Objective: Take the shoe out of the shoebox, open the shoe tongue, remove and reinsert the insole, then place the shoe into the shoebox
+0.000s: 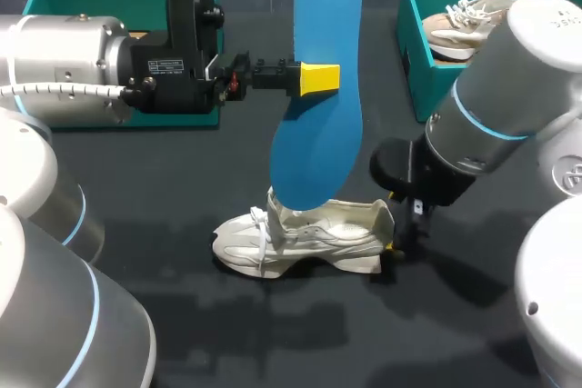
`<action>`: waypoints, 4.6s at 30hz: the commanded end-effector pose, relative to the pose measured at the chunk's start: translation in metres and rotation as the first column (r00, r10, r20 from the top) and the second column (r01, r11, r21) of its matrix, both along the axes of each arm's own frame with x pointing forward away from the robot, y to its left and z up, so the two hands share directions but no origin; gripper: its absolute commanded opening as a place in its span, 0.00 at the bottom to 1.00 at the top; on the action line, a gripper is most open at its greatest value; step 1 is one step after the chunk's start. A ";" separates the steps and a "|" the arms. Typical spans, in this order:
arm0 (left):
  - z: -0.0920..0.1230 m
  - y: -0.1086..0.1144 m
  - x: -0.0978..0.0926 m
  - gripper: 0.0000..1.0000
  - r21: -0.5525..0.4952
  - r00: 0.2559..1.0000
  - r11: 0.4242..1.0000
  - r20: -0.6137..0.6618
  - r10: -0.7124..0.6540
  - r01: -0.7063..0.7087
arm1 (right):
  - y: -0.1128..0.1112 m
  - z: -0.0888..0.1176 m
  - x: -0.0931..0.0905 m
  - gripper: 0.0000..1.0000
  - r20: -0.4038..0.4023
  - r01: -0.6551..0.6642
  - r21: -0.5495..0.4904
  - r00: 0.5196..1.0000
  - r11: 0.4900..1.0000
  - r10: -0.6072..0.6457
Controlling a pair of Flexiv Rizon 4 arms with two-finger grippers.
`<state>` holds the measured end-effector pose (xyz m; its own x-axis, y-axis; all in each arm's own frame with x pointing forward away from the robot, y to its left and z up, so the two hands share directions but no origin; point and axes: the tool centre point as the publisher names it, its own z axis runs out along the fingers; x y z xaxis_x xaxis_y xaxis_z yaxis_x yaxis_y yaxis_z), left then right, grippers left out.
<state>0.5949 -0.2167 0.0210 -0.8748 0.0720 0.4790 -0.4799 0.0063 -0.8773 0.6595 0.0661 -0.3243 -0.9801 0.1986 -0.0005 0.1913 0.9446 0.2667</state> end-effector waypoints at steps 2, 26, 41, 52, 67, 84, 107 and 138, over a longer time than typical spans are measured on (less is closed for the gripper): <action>0.000 0.000 -0.001 0.00 0.001 1.000 1.000 0.000 0.001 -0.001 | 0.003 0.014 -0.002 1.00 0.012 0.032 -0.101 0.999 0.994 -0.031; 0.000 0.000 -0.001 0.00 0.001 1.000 1.000 0.000 0.001 -0.001 | 0.031 0.018 0.015 1.00 0.041 -0.055 -0.177 0.997 0.983 0.063; 0.000 0.000 -0.001 0.00 0.001 1.000 1.000 0.000 0.001 -0.001 | 0.048 0.023 0.036 1.00 0.030 -0.094 -0.142 0.995 0.985 0.099; 0.000 0.000 -0.001 0.00 0.001 1.000 1.000 0.000 0.001 -0.001 | 0.065 0.012 0.059 1.00 0.009 -0.137 -0.129 0.990 0.982 0.139; 0.000 0.000 -0.001 0.00 0.001 1.000 1.000 0.000 0.001 -0.001 | 0.082 -0.020 0.062 1.00 -0.027 -0.176 -0.103 0.984 0.979 0.174; 0.000 0.000 -0.001 0.00 0.001 1.000 1.000 0.000 0.001 -0.001 | 0.103 -0.043 0.068 1.00 -0.070 -0.195 -0.134 0.980 0.972 0.187; 0.000 0.000 -0.001 0.00 0.001 1.000 1.000 0.000 0.001 -0.001 | 0.103 -0.066 0.053 0.00 -0.110 -0.172 -0.120 0.981 0.978 0.159; 0.000 0.000 -0.001 0.00 0.001 1.000 1.000 0.000 0.001 -0.001 | 0.073 -0.004 0.044 0.00 -0.196 0.162 -0.125 0.963 0.979 -0.185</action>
<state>0.5949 -0.2167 0.0210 -0.8748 0.0720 0.4790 -0.4799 0.0063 -0.8773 0.7083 0.1416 -0.3307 -0.9104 0.3752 0.1744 0.3949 0.9138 0.0956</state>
